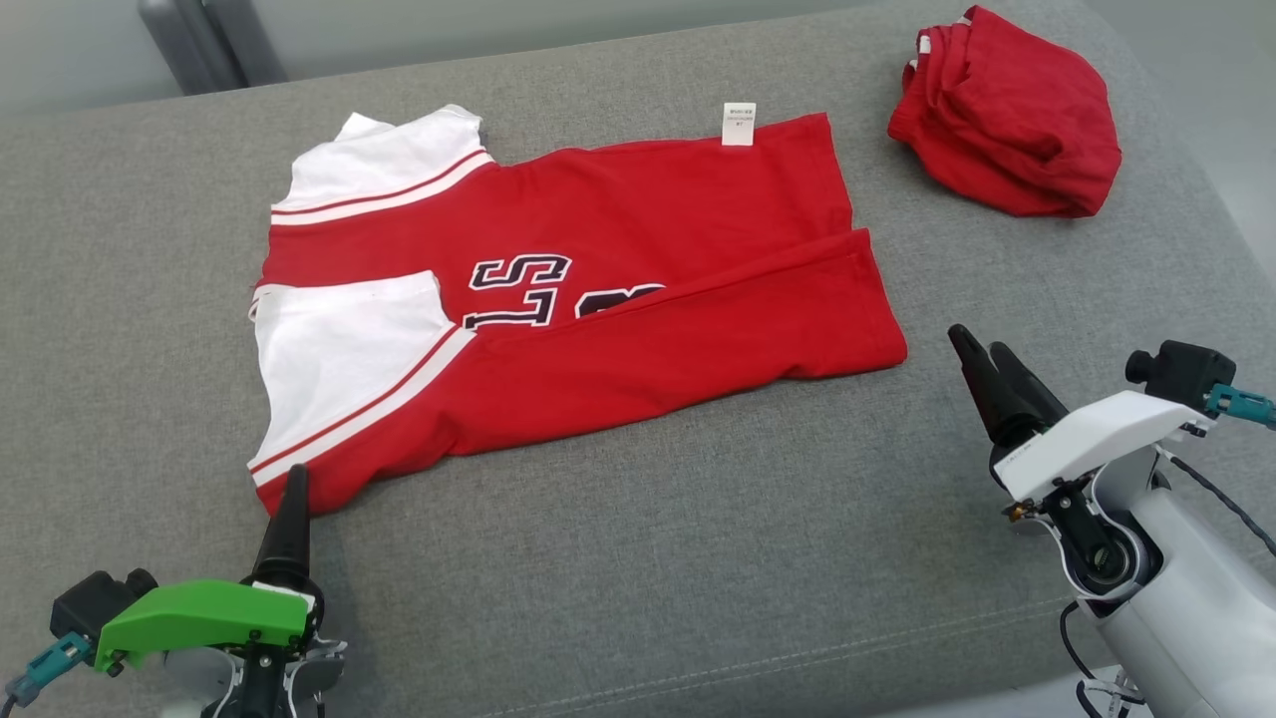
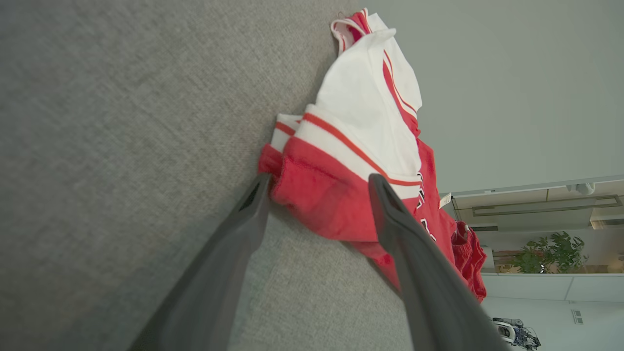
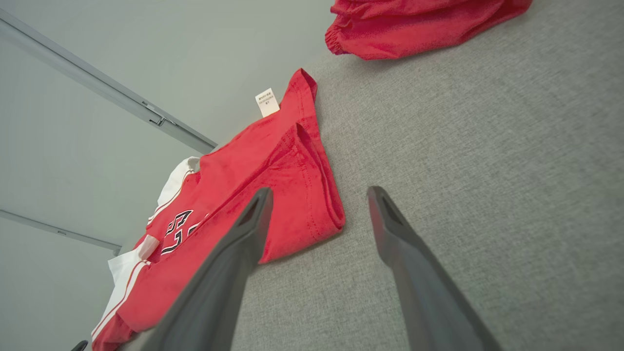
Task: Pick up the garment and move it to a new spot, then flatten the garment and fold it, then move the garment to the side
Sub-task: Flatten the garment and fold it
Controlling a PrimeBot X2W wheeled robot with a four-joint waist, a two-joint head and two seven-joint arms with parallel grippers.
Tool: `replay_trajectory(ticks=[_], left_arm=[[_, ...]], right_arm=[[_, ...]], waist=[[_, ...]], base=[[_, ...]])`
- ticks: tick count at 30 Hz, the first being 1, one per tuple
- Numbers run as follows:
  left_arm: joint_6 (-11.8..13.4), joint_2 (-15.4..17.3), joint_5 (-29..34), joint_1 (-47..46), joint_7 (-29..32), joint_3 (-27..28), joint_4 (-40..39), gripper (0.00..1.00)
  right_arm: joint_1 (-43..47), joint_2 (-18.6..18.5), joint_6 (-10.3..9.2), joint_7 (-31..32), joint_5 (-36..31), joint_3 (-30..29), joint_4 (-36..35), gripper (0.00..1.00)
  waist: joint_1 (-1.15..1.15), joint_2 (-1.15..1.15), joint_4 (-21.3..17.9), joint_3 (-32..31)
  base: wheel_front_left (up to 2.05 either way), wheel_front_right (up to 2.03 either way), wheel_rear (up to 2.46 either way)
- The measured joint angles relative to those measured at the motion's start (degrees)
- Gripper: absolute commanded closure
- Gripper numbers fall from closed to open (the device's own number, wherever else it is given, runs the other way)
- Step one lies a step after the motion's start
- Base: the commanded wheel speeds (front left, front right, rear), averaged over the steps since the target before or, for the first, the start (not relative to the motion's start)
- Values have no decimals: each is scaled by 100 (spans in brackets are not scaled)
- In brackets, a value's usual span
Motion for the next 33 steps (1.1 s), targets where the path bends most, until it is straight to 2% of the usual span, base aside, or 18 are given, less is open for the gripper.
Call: replay_trajectory(ticks=[1, 2, 3, 5, 6, 7, 13, 30, 31, 32, 33], left_arm=[[0, -2, -20, -27, 9, -4, 1, 0], [0, -2, -38, -48, 35, -8, 5, 17], [0, -4, -86, -66, 47, -9, 11, 44], [0, -4, -113, -107, 44, -5, 13, 75], [0, -5, -113, -121, 38, 1, 3, 85], [0, -7, -113, -138, 21, 10, -7, 100], [-12, -13, -113, -231, -111, -14, -145, 100], [-66, -32, -103, -335, -236, -331, -499, 100], [-66, -32, -103, -335, -237, -342, -506, 100], [-67, -32, -103, -335, -243, -347, -514, 100], [-67, -32, -103, -336, -259, -352, -524, 100]], right_arm=[[0, 2, 0, 16, 0, 10, 3, 0], [0, 8, 0, 24, 0, 20, 10, 0], [-1, 12, 0, 49, 0, 26, 16, 0], [-1, 30, 0, 68, 2, 41, 33, 0], [-2, 47, 0, 114, 21, 43, 47, 0], [-2, 70, 0, 147, 74, 46, 70, 0], [-4, 290, 1, 330, 501, -49, 272, 0], [-549, 501, -15, 771, 720, -108, 934, 0], [-594, 505, -27, 792, 720, -105, 977, 7], [-634, 505, -26, 808, 720, -105, 1012, 19], [-688, 510, -26, 820, 719, -100, 1090, 40]], waist=[[0, 0, -4, 8], [0, 0, -8, 17], [0, 0, -11, 25], [0, 0, -14, 43], [0, 0, -15, 51], [0, 0, -15, 60], [0, 0, 26, 110], [0, 0, 346, 334], [0, 0, 353, 340], [0, 0, 360, 345], [0, 0, 372, 354]], base=[[0, 0, 0], [0, 0, 0], [0, 0, 0], [0, 0, 0], [0, 0, 0], [0, 0, 0], [0, 0, 0], [0, 0, 0], [0, 0, 0], [0, 0, 0], [0, 0, 0]])
